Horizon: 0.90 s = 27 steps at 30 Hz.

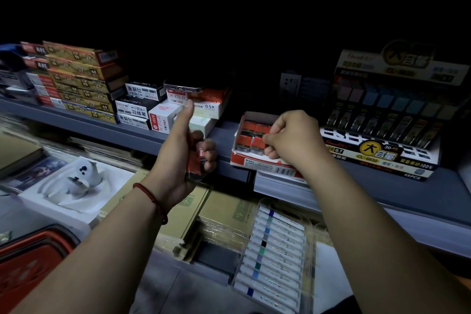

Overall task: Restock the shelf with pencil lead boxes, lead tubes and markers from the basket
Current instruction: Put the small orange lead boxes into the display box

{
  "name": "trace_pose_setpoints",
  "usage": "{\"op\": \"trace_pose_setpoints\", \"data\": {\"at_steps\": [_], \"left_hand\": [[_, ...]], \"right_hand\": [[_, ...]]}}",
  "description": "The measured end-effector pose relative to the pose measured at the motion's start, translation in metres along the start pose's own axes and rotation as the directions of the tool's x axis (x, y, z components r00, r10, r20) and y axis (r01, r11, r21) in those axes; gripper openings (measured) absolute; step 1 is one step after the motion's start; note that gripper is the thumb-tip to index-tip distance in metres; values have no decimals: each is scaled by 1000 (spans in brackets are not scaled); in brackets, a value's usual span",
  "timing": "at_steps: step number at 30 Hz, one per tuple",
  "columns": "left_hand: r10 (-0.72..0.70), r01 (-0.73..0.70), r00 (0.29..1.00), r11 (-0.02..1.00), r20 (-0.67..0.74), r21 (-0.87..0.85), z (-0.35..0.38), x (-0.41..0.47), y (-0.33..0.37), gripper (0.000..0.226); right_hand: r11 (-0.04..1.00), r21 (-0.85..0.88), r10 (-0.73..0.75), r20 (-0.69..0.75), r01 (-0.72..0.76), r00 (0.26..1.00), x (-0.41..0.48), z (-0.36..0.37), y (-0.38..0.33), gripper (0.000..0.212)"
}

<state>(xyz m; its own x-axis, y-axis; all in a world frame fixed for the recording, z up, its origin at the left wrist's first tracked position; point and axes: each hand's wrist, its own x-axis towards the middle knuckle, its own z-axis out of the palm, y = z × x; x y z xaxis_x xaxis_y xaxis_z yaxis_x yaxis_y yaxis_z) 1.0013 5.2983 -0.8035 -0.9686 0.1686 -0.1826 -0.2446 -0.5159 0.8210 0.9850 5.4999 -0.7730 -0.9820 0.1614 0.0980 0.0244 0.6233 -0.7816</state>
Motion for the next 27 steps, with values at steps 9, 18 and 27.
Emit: {"op": "trace_pose_setpoints", "data": {"at_steps": [9, 18, 27], "left_hand": [[31, -10, 996, 966, 79, -260, 2, -4, 1, 30], [133, -152, 977, 983, 169, 106, 6, -5, -4, 15], [136, -137, 991, 980, 16, 147, 12, -6, -6, 14]], "right_hand": [[956, -25, -293, -36, 293, 955, -12, 9, -16, 10], [872, 463, -232, 107, 158, 967, -18, 24, -32, 9], [899, 424, -126, 21, 106, 992, -7, -2, -20, 9]]}}
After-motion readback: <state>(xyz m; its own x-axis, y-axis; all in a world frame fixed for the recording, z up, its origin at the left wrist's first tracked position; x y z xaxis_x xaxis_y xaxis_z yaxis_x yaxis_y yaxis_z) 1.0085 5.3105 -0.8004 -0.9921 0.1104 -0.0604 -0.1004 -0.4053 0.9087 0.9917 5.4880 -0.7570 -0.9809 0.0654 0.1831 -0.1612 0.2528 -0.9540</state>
